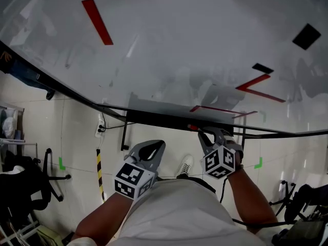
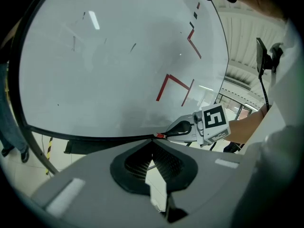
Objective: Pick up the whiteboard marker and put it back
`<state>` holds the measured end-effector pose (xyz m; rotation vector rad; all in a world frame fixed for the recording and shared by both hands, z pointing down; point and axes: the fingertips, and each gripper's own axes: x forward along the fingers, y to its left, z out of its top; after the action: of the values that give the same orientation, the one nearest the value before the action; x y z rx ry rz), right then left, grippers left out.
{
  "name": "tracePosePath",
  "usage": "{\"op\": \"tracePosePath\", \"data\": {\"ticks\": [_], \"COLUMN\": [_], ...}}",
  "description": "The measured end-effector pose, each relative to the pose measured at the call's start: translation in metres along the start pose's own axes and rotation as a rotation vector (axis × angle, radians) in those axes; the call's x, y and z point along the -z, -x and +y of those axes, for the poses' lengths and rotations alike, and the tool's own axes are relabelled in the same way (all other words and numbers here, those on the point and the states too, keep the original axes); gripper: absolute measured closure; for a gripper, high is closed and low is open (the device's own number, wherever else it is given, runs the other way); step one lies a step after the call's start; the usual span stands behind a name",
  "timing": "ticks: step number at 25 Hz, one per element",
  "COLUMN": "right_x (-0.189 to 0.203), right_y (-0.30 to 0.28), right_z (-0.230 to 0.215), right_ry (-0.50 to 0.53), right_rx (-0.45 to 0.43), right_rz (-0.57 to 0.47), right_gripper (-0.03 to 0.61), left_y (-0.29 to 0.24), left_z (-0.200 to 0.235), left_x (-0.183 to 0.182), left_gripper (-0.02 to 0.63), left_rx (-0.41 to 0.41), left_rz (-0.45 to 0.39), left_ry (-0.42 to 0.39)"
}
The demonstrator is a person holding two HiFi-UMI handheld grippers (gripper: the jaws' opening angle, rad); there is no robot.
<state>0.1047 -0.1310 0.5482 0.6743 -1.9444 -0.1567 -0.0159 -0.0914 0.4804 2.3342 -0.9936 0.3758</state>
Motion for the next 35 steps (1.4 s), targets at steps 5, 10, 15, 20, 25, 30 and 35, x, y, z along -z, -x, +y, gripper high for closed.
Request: {"op": "tracePosePath", "data": {"ticks": [5,10,15,20,25,30,35], "right_x": [0.0,0.0,-0.004,-0.005,-0.004,-0.004,-0.008], "right_y": [-0.01,-0.02,-0.024,-0.024,-0.023,-0.019,-0.008], "right_z": [-0.003,-0.003,-0.003,-0.004,-0.003,-0.005,-0.006], "right_ry": [0.115,0.213,0.232,0.2,0.178,0.152,0.072], "right_rx": [0.025,0.045,0.045,0.039,0.04,0.046,0.046], "right_rz": [0.035,0.065,0.064,0.061,0.065,0.056,0.025], "right_gripper": [0.54,0.54,0.538,0.507,0.486,0.489,0.514], "left_y": [0.001,0.003,0.005,0.005,0.004,0.004,0.003], "left_z": [0.002,0.003,0.006,0.007,0.006,0.006,0.002], "left_x": [0.004,0.005,0.006,0.006,0.005,0.005,0.004], "left_gripper": [0.597,0.597,0.597,0.597,0.597,0.597,0.597], "left_rx": [-0.009,-0.012,-0.016,-0.014,-0.009,-0.009,-0.001], "left_rz": [0.009,0.012,0.017,0.021,0.022,0.023,0.027], "left_ry": [-0.001,0.001,0.006,0.004,0.001,-0.004,-0.011]}}
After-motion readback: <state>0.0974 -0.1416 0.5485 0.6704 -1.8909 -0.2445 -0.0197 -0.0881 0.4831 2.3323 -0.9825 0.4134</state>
